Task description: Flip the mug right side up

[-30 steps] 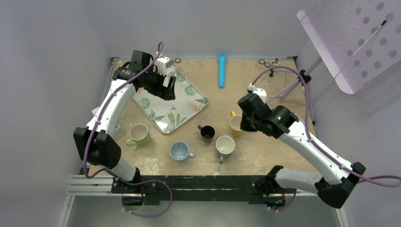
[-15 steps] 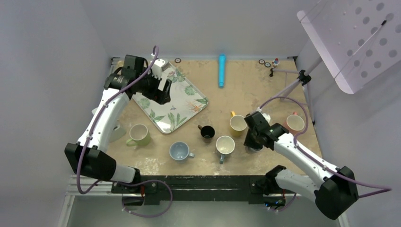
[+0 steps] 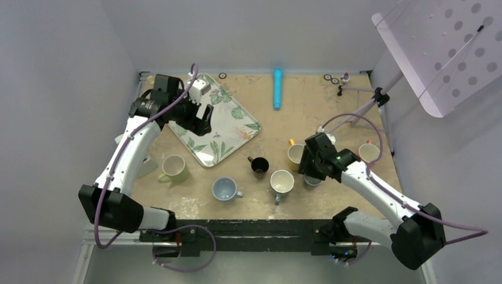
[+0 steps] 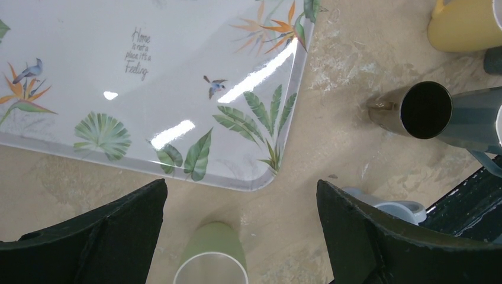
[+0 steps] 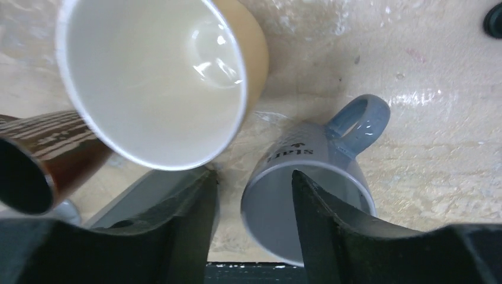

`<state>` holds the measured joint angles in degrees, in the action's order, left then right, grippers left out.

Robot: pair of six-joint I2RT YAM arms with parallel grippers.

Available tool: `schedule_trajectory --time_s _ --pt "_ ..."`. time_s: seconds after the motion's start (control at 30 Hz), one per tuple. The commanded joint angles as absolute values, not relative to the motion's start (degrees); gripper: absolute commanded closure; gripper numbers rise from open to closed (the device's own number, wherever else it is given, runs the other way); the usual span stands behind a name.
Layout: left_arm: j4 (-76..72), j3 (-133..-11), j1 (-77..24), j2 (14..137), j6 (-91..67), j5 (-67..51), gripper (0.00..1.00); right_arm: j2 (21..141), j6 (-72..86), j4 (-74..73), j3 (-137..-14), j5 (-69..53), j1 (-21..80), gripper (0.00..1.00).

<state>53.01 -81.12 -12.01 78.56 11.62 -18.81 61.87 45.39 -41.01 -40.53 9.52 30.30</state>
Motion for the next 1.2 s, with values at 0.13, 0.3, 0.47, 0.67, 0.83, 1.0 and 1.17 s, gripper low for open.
schedule_trajectory --time_s 0.13,0.3,0.47,0.67,0.83,1.0,1.17 --pt "50.73 -79.80 -11.54 75.05 11.73 -19.63 0.00 56.83 42.37 -47.58 -52.32 12.84 29.89 0.34" --pt "44.68 -73.81 -10.87 69.90 8.26 -19.82 0.00 57.09 35.48 -48.52 -61.82 13.94 29.77 0.09" --pt "40.19 -66.53 -10.55 60.89 7.51 -18.10 0.00 53.41 26.05 -32.11 -64.61 20.19 28.52 0.02" --pt "36.77 -59.50 -10.54 49.86 0.66 -1.30 0.00 43.51 14.74 -1.82 -48.52 29.87 25.71 0.01" --pt "36.68 -51.67 -8.35 41.19 -2.79 4.05 0.00 36.03 6.98 15.24 -33.68 36.00 24.79 0.01" --pt "30.98 -41.30 -7.56 38.41 -5.34 14.34 0.00 30.56 6.71 26.29 -20.74 45.62 24.79 0.01" --pt "18.36 -33.77 -7.56 35.64 3.54 14.52 0.00 26.41 5.57 29.05 -13.35 41.55 24.79 0.01"
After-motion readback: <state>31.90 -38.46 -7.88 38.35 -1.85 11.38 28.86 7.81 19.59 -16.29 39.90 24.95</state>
